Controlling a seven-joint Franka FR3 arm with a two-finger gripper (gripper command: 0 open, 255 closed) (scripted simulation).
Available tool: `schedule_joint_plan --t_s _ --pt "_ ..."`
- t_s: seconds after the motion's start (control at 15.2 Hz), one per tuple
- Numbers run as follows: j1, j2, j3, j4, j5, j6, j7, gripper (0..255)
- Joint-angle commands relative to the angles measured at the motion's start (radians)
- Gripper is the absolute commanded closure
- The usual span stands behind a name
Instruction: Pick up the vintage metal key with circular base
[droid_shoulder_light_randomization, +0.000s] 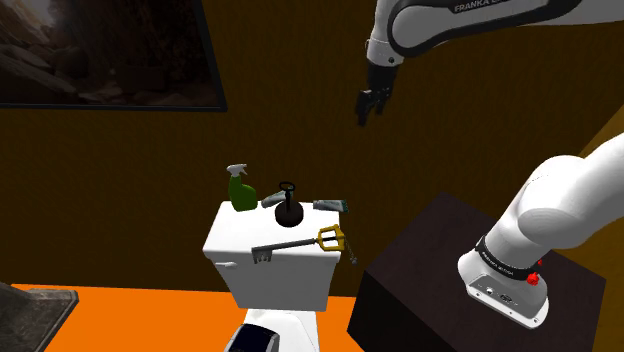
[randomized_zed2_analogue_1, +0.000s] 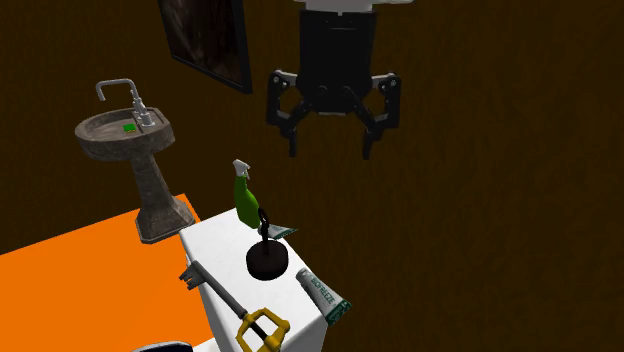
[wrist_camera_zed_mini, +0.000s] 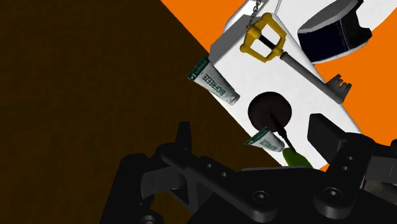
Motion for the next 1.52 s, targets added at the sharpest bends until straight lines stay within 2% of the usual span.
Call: schedule_joint_plan --t_s 0.0,0.73,1.45 --pt "0.010 0.068 0.003 0.019 -0.002 0.045 -0.031 0" --pt "0.061 0.451 0.047 0.176 -0.032 0.239 -0.154 0" --pt "0.125 0.841 0.089 0.444 -0.111 0.325 -0.240 0"
